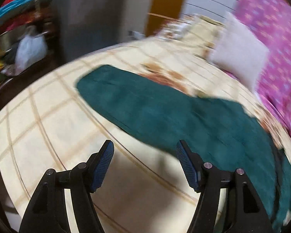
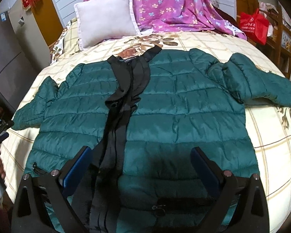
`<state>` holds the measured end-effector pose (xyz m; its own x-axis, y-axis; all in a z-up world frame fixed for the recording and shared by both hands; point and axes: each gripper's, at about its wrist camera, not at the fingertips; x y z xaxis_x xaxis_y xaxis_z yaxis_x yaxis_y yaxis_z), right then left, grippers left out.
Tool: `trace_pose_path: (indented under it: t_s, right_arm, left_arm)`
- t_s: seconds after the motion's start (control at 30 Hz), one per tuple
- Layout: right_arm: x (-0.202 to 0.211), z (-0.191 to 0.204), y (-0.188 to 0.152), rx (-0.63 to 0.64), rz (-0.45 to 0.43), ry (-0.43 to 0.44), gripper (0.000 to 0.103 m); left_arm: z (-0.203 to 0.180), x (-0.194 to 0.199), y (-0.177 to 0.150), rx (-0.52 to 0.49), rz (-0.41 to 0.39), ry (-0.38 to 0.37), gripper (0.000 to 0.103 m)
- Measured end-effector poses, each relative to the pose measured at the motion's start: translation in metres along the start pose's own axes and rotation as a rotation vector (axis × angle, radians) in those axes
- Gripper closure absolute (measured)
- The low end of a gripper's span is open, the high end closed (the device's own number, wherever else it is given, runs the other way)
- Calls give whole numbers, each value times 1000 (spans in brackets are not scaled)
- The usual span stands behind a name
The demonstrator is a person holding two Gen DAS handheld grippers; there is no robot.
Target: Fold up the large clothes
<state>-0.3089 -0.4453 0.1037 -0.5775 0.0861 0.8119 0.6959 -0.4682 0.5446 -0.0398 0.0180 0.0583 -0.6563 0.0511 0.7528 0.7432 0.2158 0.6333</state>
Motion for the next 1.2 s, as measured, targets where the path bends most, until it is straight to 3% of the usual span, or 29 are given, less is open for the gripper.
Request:
trace_pose_path:
  t_s: [0.13,0.3,0.5,0.57,0.6,0.63,0.67,0.77,0.87,1.07,1.2]
  right_arm:
    - [-6,4,0,9,19,5,0]
    - [-17,7,2,36,50,-1,0]
    - [-26,6,8,28,64,-8,0]
    - [-28,6,8,28,66,-6,0]
    - [-29,7,8,32,68,-5,0]
    - [-29,8,8,36,69,-5,0]
    - [-29,9,7,39,69,-5,0]
    - [-27,10,7,44,71,4,0]
    - [-22,9,7,42,56,6,0]
    - [-5,0,11,22,15,8,0]
    - [3,-9,13,12,1,5,0]
  left_arm:
    - [36,-42,29,118,9,100,60]
    - [65,-81,43,243,42,143,60]
    - [61,-96,54,252,14,158,60]
    - [58,-101,57,229,2,147,69]
    - [56,-104,59,213,-1,143,85]
    - [55,-105,60,209,6,126,100]
    - [55,-105,61,219,10,97,103]
    - [48,-84,63,228,-32,43,103]
    - [23,-47,64,154,-96,-30,103]
    - [-58,48,51,-35,-180,-284,103]
    - [-126,91,27,-157,-166,-433,103]
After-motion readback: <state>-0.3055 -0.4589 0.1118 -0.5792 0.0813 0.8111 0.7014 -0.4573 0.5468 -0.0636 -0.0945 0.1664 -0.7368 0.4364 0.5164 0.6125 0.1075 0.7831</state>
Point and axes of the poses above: each gripper's, at about its wrist camera, not at the fingertips, and x roughly against the way its jaws point, z to its left, y to its top
